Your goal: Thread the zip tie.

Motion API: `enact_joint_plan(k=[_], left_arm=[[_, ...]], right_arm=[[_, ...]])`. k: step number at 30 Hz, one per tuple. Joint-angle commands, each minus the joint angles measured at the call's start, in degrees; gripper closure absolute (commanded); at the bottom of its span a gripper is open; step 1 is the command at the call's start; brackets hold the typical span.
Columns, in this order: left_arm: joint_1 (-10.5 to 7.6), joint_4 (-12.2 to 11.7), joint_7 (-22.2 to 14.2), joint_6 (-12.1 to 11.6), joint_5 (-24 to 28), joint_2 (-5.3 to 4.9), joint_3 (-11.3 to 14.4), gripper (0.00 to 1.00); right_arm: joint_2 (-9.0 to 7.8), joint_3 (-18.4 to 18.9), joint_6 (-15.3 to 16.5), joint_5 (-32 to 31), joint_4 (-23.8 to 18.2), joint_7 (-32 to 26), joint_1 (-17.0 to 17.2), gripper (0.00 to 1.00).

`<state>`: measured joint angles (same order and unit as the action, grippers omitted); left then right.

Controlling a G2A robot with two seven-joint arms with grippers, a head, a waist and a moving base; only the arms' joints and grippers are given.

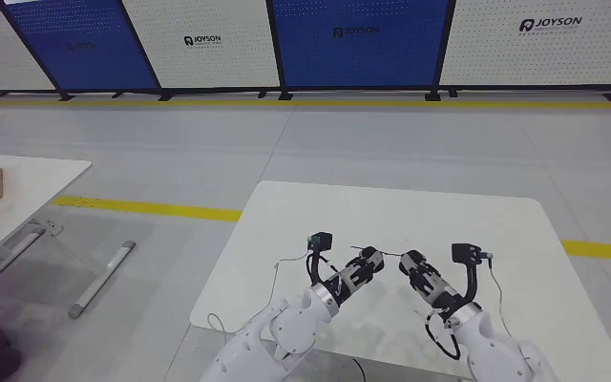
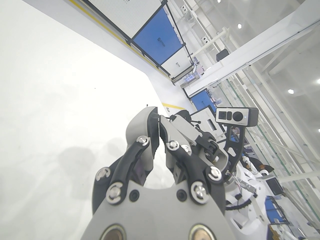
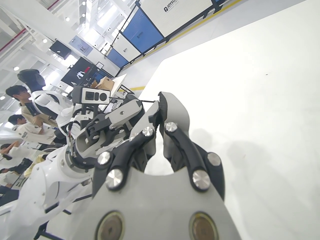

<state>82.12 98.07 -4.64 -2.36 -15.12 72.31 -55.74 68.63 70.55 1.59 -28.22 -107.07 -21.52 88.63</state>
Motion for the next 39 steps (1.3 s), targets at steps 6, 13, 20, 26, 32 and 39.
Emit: enact_joint_plan(k=[6,13,20,26,32,39], left_arm=[[0.15,0.11,-0.88,-0.49,-0.81,-0.09,0.23,1.0],[0.34,0.09,-1.11,-0.89,-1.19,-0.1,0.56,1.0],[0.24,-0.27,-0.94,-1.15,-1.19,-0.04,0.88,1.0],[0.19,-0.36,0.44,-0.08,-2.84,0.05,1.23,1.0],[0.36,-0.09,0.53,0.08,-2.84,0.07,1.31,0.77],[0.54,0.33,0.34,0.0,-2.92,0.06,1.37,0.83]], right_arm=[[-0.04,-0.24,0.24,-0.28,0.01,-1.06,-0.09,1.0],[-0.05,-0.46,0.39,-0.5,0.17,-1.45,-0.22,1.0],[-0.07,-0.46,0.59,-0.47,0.43,-1.6,-0.19,1.0],[-0.15,-0.06,0.94,-0.43,0.39,-1.51,0.16,1.0],[-0.2,0.01,0.8,-1.26,0.17,-1.01,0.5,1.0],[-0.21,-0.18,0.64,-2.09,0.0,-0.72,0.65,1.0]])
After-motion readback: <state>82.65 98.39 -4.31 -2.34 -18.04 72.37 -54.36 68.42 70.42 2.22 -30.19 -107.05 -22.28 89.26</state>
